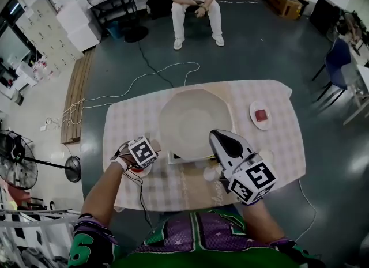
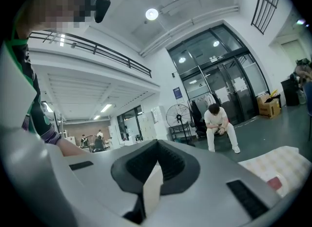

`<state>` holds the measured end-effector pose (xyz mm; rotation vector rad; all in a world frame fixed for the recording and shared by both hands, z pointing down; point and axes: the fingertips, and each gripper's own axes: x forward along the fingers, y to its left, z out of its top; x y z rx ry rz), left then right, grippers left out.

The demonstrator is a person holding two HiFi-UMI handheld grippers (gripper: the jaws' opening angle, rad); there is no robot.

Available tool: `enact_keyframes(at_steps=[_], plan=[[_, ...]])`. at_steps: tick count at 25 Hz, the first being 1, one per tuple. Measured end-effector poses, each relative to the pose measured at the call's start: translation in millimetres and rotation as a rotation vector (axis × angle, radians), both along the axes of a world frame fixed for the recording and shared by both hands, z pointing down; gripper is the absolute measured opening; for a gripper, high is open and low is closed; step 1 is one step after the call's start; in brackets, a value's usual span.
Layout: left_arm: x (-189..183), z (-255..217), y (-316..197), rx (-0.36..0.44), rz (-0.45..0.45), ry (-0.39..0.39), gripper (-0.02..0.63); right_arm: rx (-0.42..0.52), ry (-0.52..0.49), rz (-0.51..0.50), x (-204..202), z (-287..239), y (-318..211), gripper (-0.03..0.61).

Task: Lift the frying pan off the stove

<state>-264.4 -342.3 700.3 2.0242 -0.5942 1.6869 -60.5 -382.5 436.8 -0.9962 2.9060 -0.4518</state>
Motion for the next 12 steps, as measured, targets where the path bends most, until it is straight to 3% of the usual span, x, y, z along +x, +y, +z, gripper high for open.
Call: enact_keyframes(at_steps=[5, 12], plan=[[6, -7, 7, 0.093, 0.030, -0.001, 0.129, 0.011, 0.027, 0.032, 8, -5, 1, 0.008], [16, -34, 40, 0.173, -0.159, 0.142, 0.131, 0.041, 0.037, 0.091, 21, -27, 13, 0.008]])
